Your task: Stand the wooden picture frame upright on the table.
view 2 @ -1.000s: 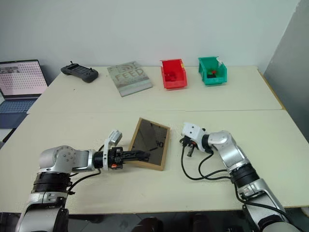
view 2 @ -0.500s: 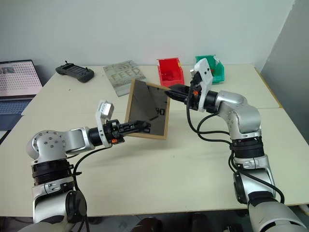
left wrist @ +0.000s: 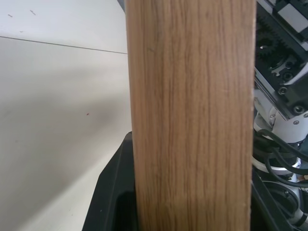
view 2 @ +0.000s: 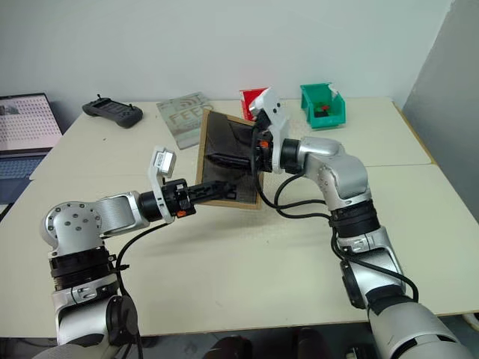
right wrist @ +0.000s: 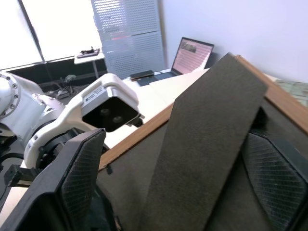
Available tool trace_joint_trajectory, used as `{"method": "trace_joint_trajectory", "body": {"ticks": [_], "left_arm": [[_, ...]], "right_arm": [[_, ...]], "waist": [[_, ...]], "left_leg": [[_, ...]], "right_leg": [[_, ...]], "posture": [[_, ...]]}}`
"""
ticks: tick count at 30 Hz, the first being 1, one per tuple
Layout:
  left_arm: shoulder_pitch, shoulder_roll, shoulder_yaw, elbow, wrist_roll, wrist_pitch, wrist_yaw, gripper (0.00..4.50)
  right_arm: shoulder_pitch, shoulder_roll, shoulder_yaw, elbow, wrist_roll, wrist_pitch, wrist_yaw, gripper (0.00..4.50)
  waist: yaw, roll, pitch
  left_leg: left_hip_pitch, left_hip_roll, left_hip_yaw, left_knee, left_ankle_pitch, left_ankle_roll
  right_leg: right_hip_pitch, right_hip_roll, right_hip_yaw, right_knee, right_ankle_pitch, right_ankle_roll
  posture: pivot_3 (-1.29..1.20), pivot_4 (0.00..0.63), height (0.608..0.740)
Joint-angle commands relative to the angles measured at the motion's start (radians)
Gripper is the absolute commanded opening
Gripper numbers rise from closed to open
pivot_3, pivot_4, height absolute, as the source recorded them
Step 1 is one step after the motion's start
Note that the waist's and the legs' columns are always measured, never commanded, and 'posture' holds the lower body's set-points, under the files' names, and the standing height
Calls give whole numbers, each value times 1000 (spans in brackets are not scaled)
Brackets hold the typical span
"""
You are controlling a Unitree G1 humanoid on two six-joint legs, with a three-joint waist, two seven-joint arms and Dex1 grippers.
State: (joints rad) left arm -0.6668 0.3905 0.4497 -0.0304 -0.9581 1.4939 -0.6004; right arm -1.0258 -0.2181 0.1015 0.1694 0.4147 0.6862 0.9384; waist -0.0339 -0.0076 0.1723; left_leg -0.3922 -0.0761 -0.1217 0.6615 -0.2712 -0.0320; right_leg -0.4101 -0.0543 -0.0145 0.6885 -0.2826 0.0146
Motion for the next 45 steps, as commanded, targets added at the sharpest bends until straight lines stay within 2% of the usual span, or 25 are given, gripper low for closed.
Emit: {"method": "trace_joint_trajectory", "body": {"ticks": [1,6,12,14,17,18,19,20,21,23,26,29,33,45], "left_arm": [[-11,4,36,-42,-57,-20,12,1206],[22,11,73,-28,-98,18,43,1206],[24,17,135,-11,-192,112,109,1206],[42,37,131,25,-277,121,158,1206],[87,93,72,104,-508,121,266,1206],[93,101,56,135,-590,121,313,1206],[100,113,36,156,-667,109,360,1206],[121,138,-17,163,-795,53,429,1206],[142,163,-66,158,-905,-4,492,1206],[174,178,-128,123,-1007,-77,558,1206],[195,172,-160,79,-1014,-116,559,1206],[224,169,-191,43,-1014,-143,562,1206],[242,173,-211,19,-1014,-169,555,1206],[260,183,-230,1,-1014,-188,548,1206]], "right_arm": [[11,-24,-2,-157,127,84,97,4397],[82,-133,-29,-226,199,173,142,4397],[141,-281,-74,-200,108,75,103,4397],[199,-362,-71,-216,49,-34,142,4397],[283,-418,-14,-122,-229,-618,79,4397],[289,-434,28,-43,-367,-862,-13,4397],[288,-440,53,19,-456,-1021,-76,4397],[271,-445,82,100,-592,-1219,-205,4397],[253,-445,98,165,-683,-1352,-299,4397],[207,-433,139,252,-917,-1568,-565,4397],[141,-404,198,341,-1148,-1660,-842,4397],[79,-360,244,392,-1291,-1677,-1049,4397],[10,-331,302,460,-1371,-1705,-1187,4397],[-41,-363,352,525,-1407,-1774,-1311,1835]], "waist": [[2,0,0],[2,0,0],[3,0,0],[4,-1,0],[4,-2,0],[4,-2,0],[1,-2,0],[1,-3,1],[0,-4,2],[-2,-5,2],[-3,-6,2],[-6,-6,2],[-6,-7,2],[-3,-9,1]], "left_leg": [[0,0,0,0,0,0],[0,0,0,0,0,0],[-1,0,0,0,0,0],[-1,0,0,0,0,0],[-1,0,1,0,0,0],[-1,0,2,0,0,0],[0,0,2,0,0,0],[0,0,4,1,0,0],[1,0,6,1,0,0],[2,1,8,1,0,0],[2,1,14,0,0,0],[2,1,15,0,0,0],[2,1,15,0,0,-1],[2,1,17,0,0,0]], "right_leg": [[0,0,0,0,0,0],[0,0,0,0,0,0],[0,0,0,1,0,0],[0,0,0,0,0,0],[0,0,0,0,0,1],[0,0,1,0,0,1],[0,0,1,0,0,1],[-1,0,3,3,0,1],[-1,0,4,4,0,1],[-3,0,6,7,0,1],[-8,1,11,10,0,1],[-9,2,13,10,0,1],[-10,3,15,9,0,1],[-9,3,17,9,0,1]], "posture": [[0,150,740],[0,150,740],[0,150,740],[0,150,740],[0,150,740],[0,150,740],[0,150,740],[0,150,740],[0,150,740],[0,150,740],[0,150,740],[0,150,740],[0,150,740],[0,150,740]]}}
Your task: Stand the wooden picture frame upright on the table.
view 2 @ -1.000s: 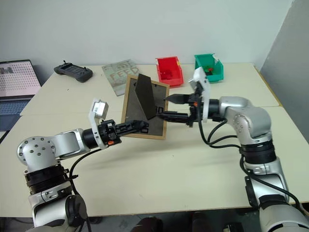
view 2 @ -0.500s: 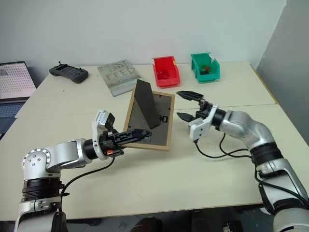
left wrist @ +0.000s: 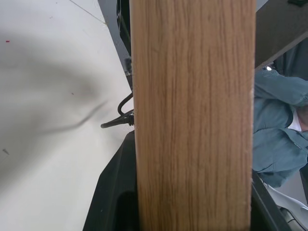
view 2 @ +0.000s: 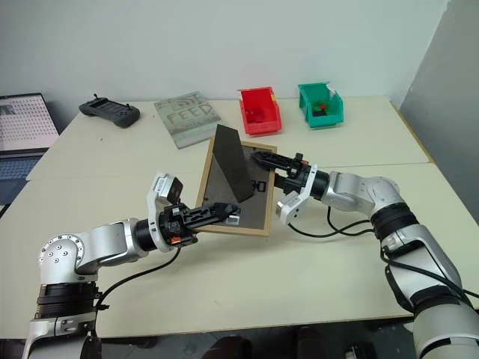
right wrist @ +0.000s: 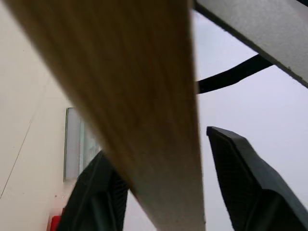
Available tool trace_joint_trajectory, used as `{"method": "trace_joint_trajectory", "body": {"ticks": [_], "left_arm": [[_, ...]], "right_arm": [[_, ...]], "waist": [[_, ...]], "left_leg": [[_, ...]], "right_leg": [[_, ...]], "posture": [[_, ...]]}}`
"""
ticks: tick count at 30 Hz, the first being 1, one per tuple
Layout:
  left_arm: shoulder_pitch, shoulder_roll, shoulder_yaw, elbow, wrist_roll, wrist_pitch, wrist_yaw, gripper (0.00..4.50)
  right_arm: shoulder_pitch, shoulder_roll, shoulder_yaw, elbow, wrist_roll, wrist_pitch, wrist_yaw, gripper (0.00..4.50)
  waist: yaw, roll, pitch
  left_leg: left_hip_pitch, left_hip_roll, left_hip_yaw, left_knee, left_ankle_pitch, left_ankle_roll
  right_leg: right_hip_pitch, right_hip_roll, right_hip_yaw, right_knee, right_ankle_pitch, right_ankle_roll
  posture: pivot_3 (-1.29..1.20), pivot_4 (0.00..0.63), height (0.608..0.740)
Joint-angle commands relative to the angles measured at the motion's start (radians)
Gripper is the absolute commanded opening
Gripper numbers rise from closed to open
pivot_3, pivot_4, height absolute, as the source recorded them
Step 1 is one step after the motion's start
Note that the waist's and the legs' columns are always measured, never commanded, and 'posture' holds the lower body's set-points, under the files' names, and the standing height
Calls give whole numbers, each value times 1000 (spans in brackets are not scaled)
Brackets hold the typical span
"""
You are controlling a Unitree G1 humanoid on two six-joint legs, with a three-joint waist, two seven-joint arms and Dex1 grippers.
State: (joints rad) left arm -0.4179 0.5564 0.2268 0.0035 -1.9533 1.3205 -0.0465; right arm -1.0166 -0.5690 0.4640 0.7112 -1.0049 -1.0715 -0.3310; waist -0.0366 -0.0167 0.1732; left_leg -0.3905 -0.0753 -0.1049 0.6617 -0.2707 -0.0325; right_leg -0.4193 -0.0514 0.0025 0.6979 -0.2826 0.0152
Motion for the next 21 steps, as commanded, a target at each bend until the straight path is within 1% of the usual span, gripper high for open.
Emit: {"method": "trace_joint_trajectory", "body": {"ticks": [1,3,5,6,7,8,10,11,13,14,15,16,17,18,19,20,21], "left_arm": [[14,19,-11,-38,-19,-19,-2,1206],[25,25,-11,-61,-19,-40,10,1206],[42,30,1,-93,-19,-71,19,1889],[52,30,11,-105,-19,-87,23,1906],[59,32,18,-115,-19,-104,30,2311],[64,50,25,-123,-19,-121,43,2439],[56,109,53,-123,-19,-164,78,2921],[49,147,78,-121,-10,-186,85,3138],[56,212,128,-149,40,-217,77,3488],[73,234,155,-177,49,-239,83,3712],[98,255,181,-222,81,-257,88,3814],[116,267,195,-254,102,-273,93,4158],[141,279,210,-302,144,-289,96,4347],[186,288,228,-393,221,-309,102,4492],[219,292,236,-458,275,-327,107,4500],[250,290,221,-556,373,-355,125,4500],[270,285,200,-629,456,-381,140,4500]], "right_arm": [[-52,-14,-9,-15,11,-19,-47,1580],[-56,-16,-6,-6,13,-25,-50,1492],[-62,-17,-3,8,22,-32,-45,1478],[-65,-16,-3,20,34,-36,-35,1477],[-69,-15,-1,34,47,-43,-25,1342],[-73,-11,-2,53,73,-53,-4,1318],[-78,5,-12,119,178,-80,85,1314],[-79,18,-19,158,254,-94,153,1314],[-71,58,-33,236,460,-81,376,1314],[-54,87,-50,246,610,-36,531,1314],[-34,123,-78,239,762,58,718,1314],[-20,144,-99,227,872,129,855,1313],[-9,176,-138,210,979,243,988,1312],[-13,221,-191,219,1075,411,1121,1311],[-17,248,-226,223,1141,530,1210,1311],[-32,283,-268,252,1201,679,1294,1310],[-43,304,-297,273,1235,783,1350,1310]], "waist": [[-2,0,0],[-4,0,0],[-5,-1,0],[-6,-1,0],[-6,-1,0],[-6,-1,0],[-6,-4,1],[-7,-6,1],[-13,-10,1],[-17,-10,1],[-19,-10,1],[-21,-10,1],[-21,-10,1],[-20,-10,1],[-21,-10,1],[-20,-10,1],[-17,-10,1]], "left_leg": [[0,0,0,0,0,0],[0,0,0,0,0,0],[0,0,1,0,0,0],[0,1,1,0,0,0],[0,1,1,0,0,0],[0,1,2,0,0,0],[1,1,3,0,0,0],[1,2,4,0,0,0],[1,5,5,0,0,0],[1,6,6,0,0,0],[1,7,7,0,0,0],[1,8,7,0,0,1],[2,12,8,0,0,1],[4,15,7,0,-1,1],[5,18,5,-1,-1,1],[6,18,6,-1,-1,2],[6,18,6,-1,-1,2]], "right_leg": [[0,0,0,0,0,0],[0,0,1,0,0,0],[0,1,1,0,0,0],[0,1,2,0,0,0],[0,1,2,0,0,0],[0,1,2,0,0,0],[0,1,4,0,0,0],[0,2,3,0,0,0],[0,3,4,0,0,0],[1,4,4,-1,1,-1],[1,5,5,-2,1,-2],[1,5,5,-3,1,-2],[4,8,4,-7,2,-4],[7,11,4,-12,4,-6],[11,13,2,-18,6,-7],[11,14,2,-18,6,-7],[11,14,2,-18,6,-7]], "posture": [[0,150,740],[0,150,740],[0,150,740],[0,150,740],[0,150,740],[0,150,740],[0,150,740],[0,150,740],[0,150,740],[0,150,740],[0,150,740],[0,150,740],[0,150,740],[0,150,740],[0,150,740],[0,150,740],[0,150,740]]}}
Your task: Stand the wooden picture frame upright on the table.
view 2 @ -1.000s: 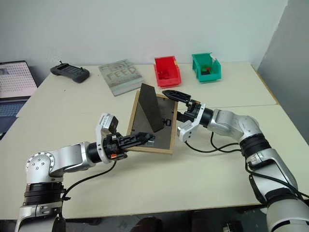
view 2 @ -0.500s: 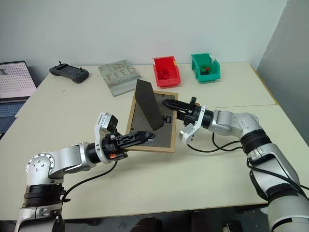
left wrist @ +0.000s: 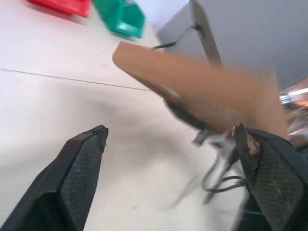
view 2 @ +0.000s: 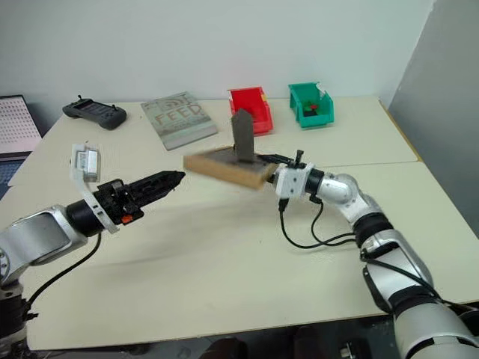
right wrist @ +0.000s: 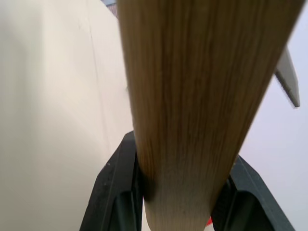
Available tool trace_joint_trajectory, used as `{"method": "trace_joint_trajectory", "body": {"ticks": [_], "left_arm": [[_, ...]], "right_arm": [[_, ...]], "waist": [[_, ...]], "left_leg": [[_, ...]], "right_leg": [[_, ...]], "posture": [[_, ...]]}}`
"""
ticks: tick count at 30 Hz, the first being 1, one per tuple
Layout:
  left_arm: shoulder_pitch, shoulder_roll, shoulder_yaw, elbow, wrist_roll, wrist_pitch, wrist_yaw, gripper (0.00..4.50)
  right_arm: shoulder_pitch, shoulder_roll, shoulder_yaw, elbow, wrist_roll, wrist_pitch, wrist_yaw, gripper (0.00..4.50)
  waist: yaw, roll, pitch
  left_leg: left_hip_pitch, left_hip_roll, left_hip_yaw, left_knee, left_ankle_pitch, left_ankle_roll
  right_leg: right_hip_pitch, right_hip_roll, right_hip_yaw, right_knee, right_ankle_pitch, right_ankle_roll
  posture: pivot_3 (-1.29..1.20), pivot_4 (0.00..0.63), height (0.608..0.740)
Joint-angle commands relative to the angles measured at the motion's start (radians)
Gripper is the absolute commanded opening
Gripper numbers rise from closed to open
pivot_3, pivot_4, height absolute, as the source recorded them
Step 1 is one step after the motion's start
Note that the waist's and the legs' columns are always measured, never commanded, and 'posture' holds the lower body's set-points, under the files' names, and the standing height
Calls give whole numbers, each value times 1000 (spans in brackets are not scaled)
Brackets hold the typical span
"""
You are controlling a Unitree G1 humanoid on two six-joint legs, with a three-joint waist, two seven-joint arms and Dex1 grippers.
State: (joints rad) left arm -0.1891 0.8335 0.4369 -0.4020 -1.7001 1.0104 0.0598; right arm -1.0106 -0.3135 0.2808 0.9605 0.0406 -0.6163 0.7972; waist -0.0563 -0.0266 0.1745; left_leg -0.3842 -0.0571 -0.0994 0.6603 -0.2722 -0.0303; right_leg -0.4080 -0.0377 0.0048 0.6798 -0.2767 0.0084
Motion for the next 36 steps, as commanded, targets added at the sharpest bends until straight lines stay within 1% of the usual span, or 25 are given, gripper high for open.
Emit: {"method": "trace_joint_trajectory", "body": {"ticks": [1,2,5,6,8,11,14,16,17,18,22,23,24,27,28,31,33,35,36], "left_arm": [[50,0,-32,-266,260,-91,43,4500],[60,-14,-61,-311,333,-116,54,4500],[172,-5,-217,-412,687,-217,15,4500],[212,-16,-248,-420,773,-259,0,4500],[272,-64,-275,-418,869,-334,-26,4500],[349,-114,-322,-414,984,-399,-72,4500],[374,-180,-324,-409,1006,-414,-82,4500],[363,-211,-316,-410,1001,-407,-90,4500],[351,-220,-313,-405,1000,-400,-96,4500],[341,-224,-311,-401,1001,-393,-103,4500],[302,-219,-303,-363,1009,-369,-150,4500],[293,-212,-302,-353,1011,-363,-165,4500],[283,-204,-296,-340,1011,-357,-182,4500],[249,-156,-248,-281,987,-330,-257,4500],[237,-127,-219,-252,968,-311,-291,4500],[193,-42,-112,-149,875,-247,-414,4500],[151,43,-56,-58,852,-220,-518,4500],[97,147,-37,40,856,-206,-635,4500],[70,180,-35,77,856,-202,-684,4500]], "right_arm": [[-56,58,-133,33,206,391,254,1309],[-65,72,-154,50,219,458,279,1308],[-82,120,-169,114,224,635,365,1307],[-83,134,-171,129,218,662,383,1307],[-84,158,-187,154,203,667,361,1307],[-83,184,-210,187,189,666,319,1307],[-76,195,-224,199,178,676,317,1307],[-65,193,-226,195,168,668,313,2007],[-55,189,-222,189,156,655,311,2063],[-46,185,-223,184,150,650,306,2238],[2,153,-210,150,104,598,290,3236],[16,141,-206,137,94,588,289,3547],[31,125,-203,122,82,581,283,3715],[103,31,-169,38,15,516,281,4382],[132,-13,-162,-13,-1,496,291,4464],[202,-113,-184,-261,51,629,358,4464],[237,-173,-198,-494,128,801,404,4464],[253,-221,-223,-735,228,1033,402,4464],[258,-237,-233,-822,269,1125,391,4464]], "waist": [[7,0,0],[13,0,0],[25,2,0],[25,2,0],[25,2,1],[27,2,1],[30,2,1],[31,2,1],[31,2,1],[31,2,1],[30,2,0],[30,2,0],[30,2,0],[31,2,0],[31,2,0],[31,2,1],[28,2,1],[20,3,1],[20,3,1]], "left_leg": [[0,0,0,0,0,0],[0,0,0,-1,-1,0],[1,-1,1,-2,-2,-2],[1,-1,1,-2,-2,-2],[2,-1,2,-3,-3,-2],[0,-1,2,-2,-4,-3],[0,-1,2,-2,-4,-2],[0,-1,1,-1,-5,-2],[0,-1,2,-1,-5,-2],[0,-1,2,-1,-5,-2],[1,-1,2,-1,-5,-1],[1,-1,2,0,-5,-1],[1,-1,2,0,-5,-1],[1,-1,1,0,-6,-1],[1,-1,1,0,-6,-1],[0,-1,1,0,-6,0],[1,-1,1,0,-6,0],[0,1,0,0,-7,1],[2,1,0,0,-7,2]], "right_leg": [[0,0,0,0,0,0],[0,0,0,0,0,0],[-1,0,1,2,1,-1],[-1,0,1,2,1,0],[-1,1,2,2,1,0],[-4,1,2,2,1,0],[-3,1,2,2,1,0],[-3,1,2,2,2,0],[-3,1,2,2,2,1],[-2,1,2,2,2,1],[-1,1,1,2,2,1],[-1,1,1,2,2,1],[-1,1,1,2,2,1],[-1,1,1,2,2,1],[-1,1,1,2,2,1],[-1,1,0,2,2,1],[-1,1,0,2,2,1],[-2,2,0,2,2,1],[-2,3,1,3,1,1]], "posture": [[0,150,740],[0,150,740],[0,150,740],[0,150,740],[0,150,740],[0,150,740],[0,150,740],[0,150,740],[0,150,740],[0,150,740],[0,150,740],[0,150,740],[0,150,740],[0,150,740],[0,150,740],[0,150,740],[0,150,740],[0,150,740],[0,150,740]]}}
